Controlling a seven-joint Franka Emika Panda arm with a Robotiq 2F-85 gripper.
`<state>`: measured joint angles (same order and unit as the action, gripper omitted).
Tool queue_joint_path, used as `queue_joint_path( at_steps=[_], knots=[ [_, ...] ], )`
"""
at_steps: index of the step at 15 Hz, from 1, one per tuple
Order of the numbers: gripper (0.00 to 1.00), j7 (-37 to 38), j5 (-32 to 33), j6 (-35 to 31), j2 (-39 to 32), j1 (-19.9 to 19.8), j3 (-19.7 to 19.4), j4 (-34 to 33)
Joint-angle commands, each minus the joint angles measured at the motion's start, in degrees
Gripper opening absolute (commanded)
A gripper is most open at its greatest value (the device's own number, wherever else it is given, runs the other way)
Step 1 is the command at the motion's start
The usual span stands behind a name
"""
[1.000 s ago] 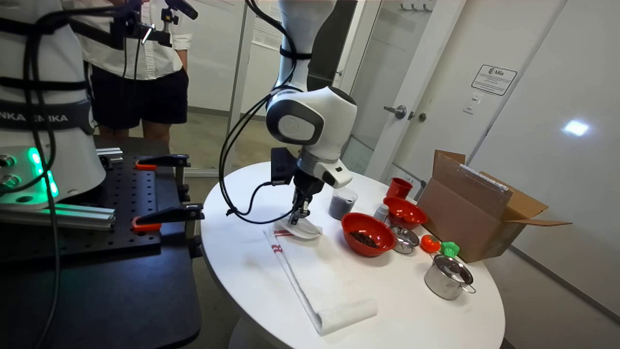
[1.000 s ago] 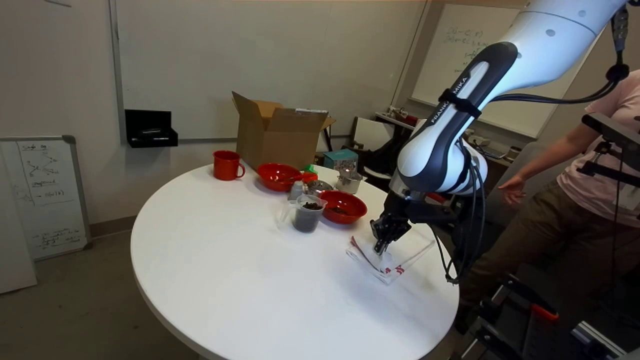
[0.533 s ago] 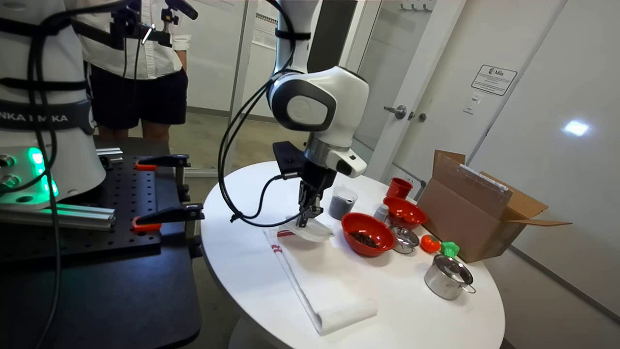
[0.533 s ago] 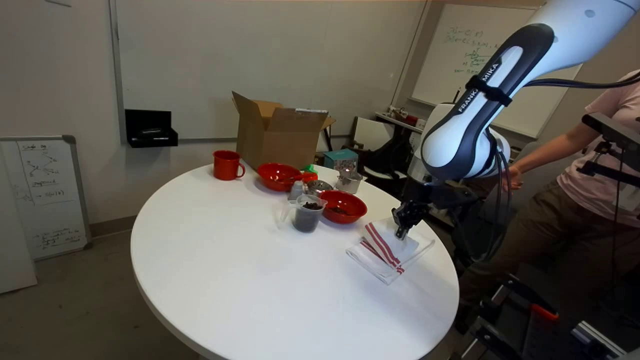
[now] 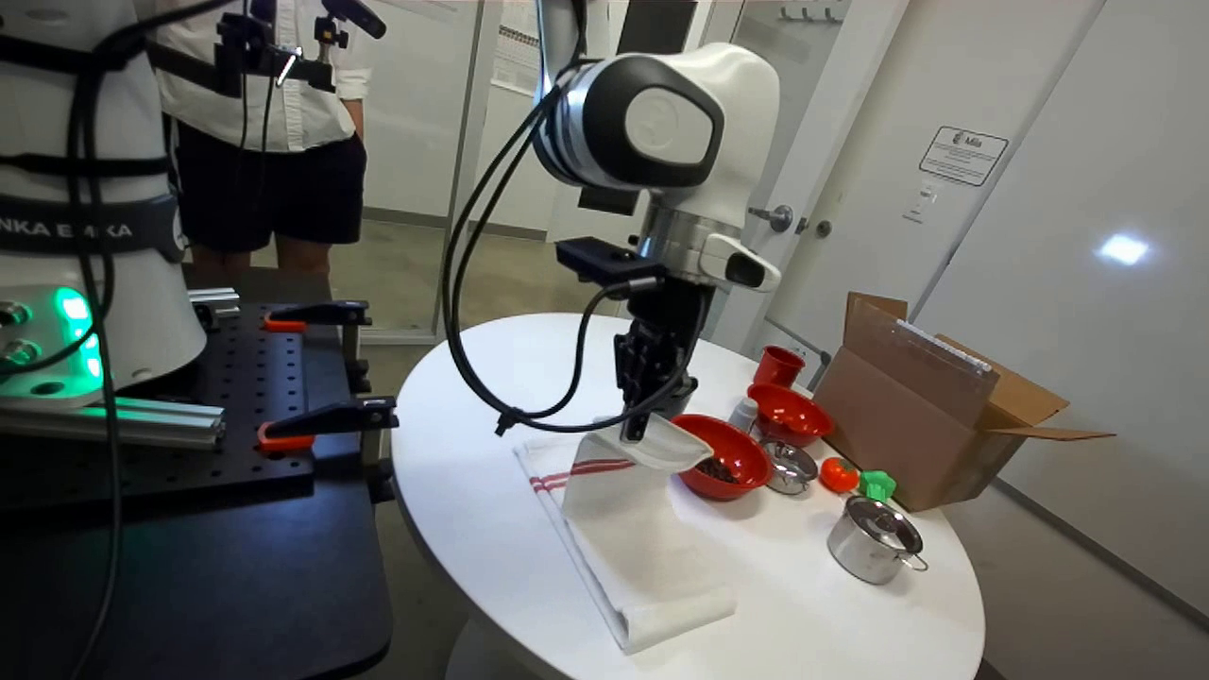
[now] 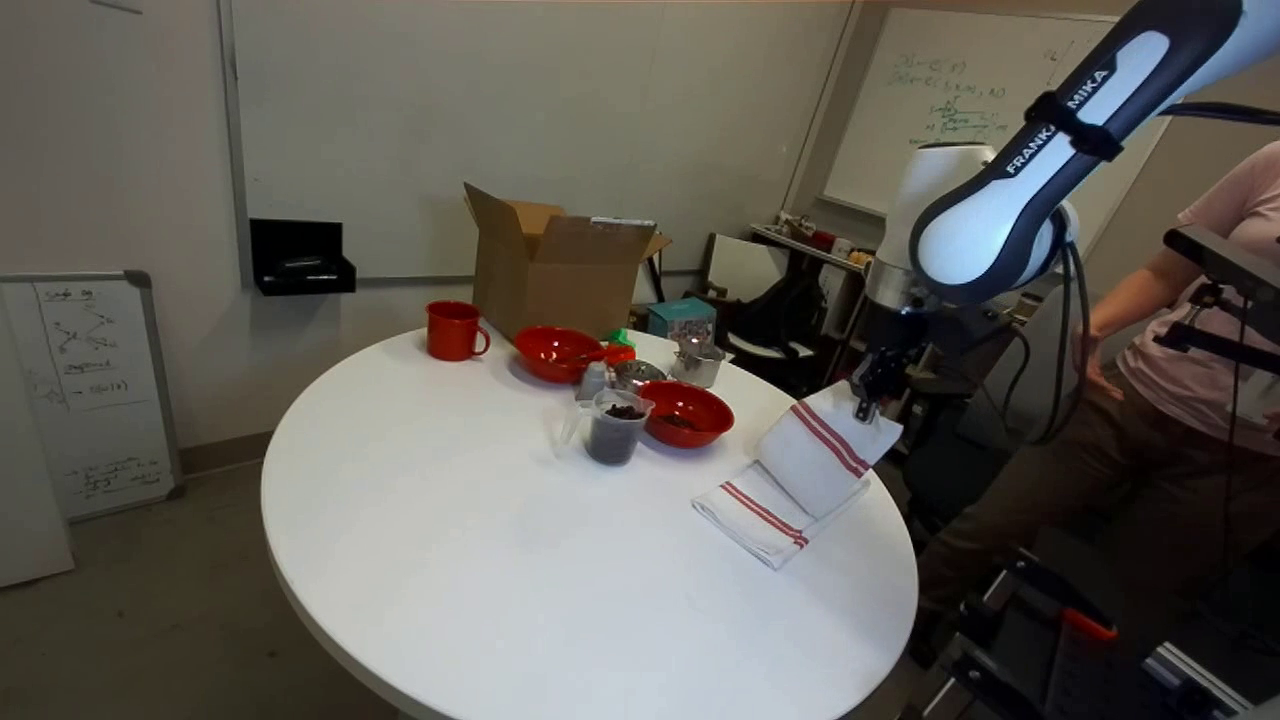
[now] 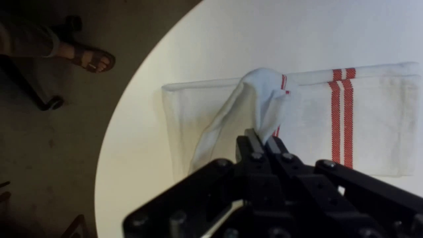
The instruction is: Fold the towel in half then fold it in half again
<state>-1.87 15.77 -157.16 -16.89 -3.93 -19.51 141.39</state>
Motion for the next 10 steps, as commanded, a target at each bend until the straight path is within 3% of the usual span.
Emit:
queue_joint_path(
  at_steps=[1,6,10],
  knots=[
    [0.01,2.2,9.7,8.1,6.1,1.1,-2.4,-0.7],
    [0.01,-0.3,13.8,18.0,7.9,-0.2,2.8,-4.0],
    [0.01,-6.8,11.1,17.3,3.3,0.2,9.3,-6.0]
  ],
)
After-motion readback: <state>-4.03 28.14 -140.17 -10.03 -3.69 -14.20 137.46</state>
